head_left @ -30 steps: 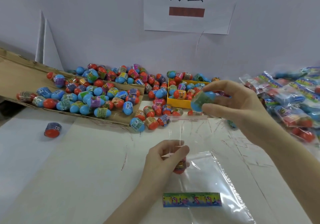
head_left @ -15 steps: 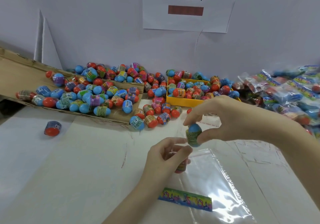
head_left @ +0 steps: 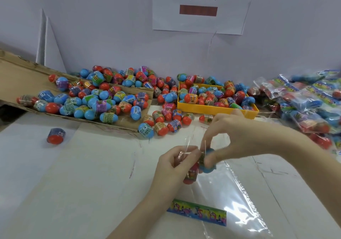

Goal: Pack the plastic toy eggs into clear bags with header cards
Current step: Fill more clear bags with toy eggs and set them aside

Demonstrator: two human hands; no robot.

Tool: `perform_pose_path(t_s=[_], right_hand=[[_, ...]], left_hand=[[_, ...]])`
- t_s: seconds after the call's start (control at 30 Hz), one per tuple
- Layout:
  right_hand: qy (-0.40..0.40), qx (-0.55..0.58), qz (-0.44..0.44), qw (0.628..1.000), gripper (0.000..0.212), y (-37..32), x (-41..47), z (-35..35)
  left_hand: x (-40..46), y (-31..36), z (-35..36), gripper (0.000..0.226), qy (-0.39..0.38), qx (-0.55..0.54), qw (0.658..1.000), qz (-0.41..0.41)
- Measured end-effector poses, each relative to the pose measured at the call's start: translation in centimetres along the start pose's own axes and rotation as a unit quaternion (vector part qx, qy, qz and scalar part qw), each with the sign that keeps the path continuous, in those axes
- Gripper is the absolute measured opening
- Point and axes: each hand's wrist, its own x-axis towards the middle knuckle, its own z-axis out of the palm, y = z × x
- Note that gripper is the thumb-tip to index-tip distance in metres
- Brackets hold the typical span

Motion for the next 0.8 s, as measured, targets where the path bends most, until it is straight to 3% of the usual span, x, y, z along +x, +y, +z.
perform_pose_path(t_s=[0.07, 0.4, 0.53, 0.6, 0.63, 0.7, 0.73, 0.8], right_hand=[[-0.007, 0.014, 0.002, 1.0, 0.037, 0.0, 0.0, 0.8], [0.027, 0.011, -0.035, 0.999, 0.009, 1.1, 0.4, 2.5], [-0.012, 0.011, -0.015, 1.0, 0.025, 0.9, 0.7, 2.5], [0.044, 0.023, -0.026, 0.998, 0.022, 0.5, 0.7, 1.8], [0.116, 0.044, -0.038, 0.992, 0.021, 0.3, 0.7, 1.3], [0.282, 0.127, -0.057, 0.949, 0.027, -0.1, 1.4, 0.3], [0.326, 0.163, -0.059, 0.929, 0.025, -0.6, 2.1, -0.3], [0.3, 0.127, -0.052, 0.944, 0.017, -2.0, 4.3, -0.9]], left_hand=[[0.0, -0.1, 0.0, 0.004, 0.005, -0.004, 1.0, -0.004], [0.3, -0.3, -0.2, 0.011, 0.015, -0.014, 0.999, -0.038], [0.3, -0.2, -0.2, 0.02, 0.016, -0.029, 0.999, -0.034], [0.3, -0.2, -0.3, 0.024, 0.025, -0.034, 0.999, -0.033], [0.4, -0.2, -0.3, 0.021, 0.027, -0.037, 0.998, -0.036], [0.4, -0.3, -0.2, 0.01, 0.026, -0.024, 0.998, -0.043], [0.5, -0.4, -0.1, 0.007, 0.025, -0.016, 0.999, -0.044], [0.6, -0.6, -0.1, 0.004, 0.03, -0.004, 0.999, -0.044]])
